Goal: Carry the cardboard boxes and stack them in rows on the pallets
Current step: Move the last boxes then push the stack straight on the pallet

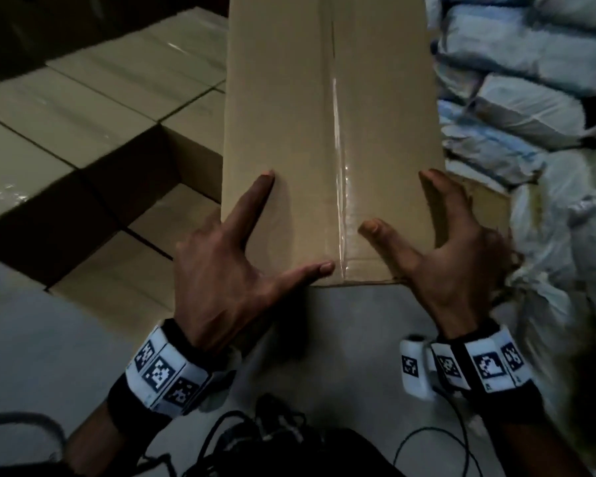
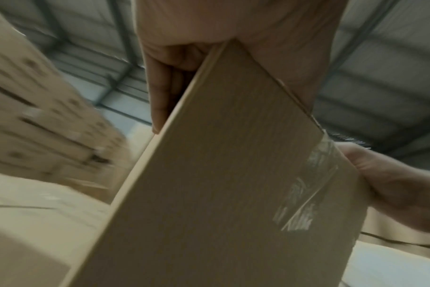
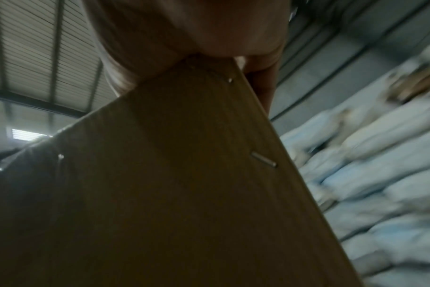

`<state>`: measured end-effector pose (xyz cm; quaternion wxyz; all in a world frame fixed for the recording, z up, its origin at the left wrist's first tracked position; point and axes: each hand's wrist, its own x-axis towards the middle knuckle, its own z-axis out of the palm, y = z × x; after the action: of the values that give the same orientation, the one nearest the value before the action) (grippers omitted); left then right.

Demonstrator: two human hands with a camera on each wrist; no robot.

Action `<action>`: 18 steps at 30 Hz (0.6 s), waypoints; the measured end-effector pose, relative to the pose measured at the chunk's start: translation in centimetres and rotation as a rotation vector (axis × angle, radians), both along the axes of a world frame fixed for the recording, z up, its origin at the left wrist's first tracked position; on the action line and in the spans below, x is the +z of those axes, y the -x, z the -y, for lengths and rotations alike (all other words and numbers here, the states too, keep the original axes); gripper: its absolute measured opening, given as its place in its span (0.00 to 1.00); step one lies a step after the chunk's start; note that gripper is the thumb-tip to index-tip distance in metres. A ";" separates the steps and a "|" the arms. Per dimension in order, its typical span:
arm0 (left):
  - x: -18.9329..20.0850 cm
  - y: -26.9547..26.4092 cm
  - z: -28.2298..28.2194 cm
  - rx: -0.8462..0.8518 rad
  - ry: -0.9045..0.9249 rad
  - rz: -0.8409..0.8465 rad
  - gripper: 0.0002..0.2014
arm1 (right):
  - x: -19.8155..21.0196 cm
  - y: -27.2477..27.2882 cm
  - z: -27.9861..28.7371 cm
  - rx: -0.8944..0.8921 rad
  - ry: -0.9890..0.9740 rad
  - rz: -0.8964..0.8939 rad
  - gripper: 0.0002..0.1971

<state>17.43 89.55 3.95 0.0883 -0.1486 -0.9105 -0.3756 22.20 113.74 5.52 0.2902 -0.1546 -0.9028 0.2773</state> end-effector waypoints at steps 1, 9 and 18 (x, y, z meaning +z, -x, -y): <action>0.0 0.6 0.2 0.047 -0.001 0.004 0.57 | -0.2 1.7 0.0 0.037 0.009 0.007 0.49; -1.1 3.1 0.6 0.413 0.067 0.028 0.58 | -1.8 13.7 1.0 0.445 0.080 0.121 0.47; -2.9 4.8 -5.6 0.809 0.139 0.052 0.57 | -5.0 24.9 -0.8 0.867 0.055 0.258 0.50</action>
<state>12.64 95.14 1.03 0.1956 0.2253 -0.9207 -0.2517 -2.71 114.57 0.50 0.0280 0.1970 -0.9052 0.3755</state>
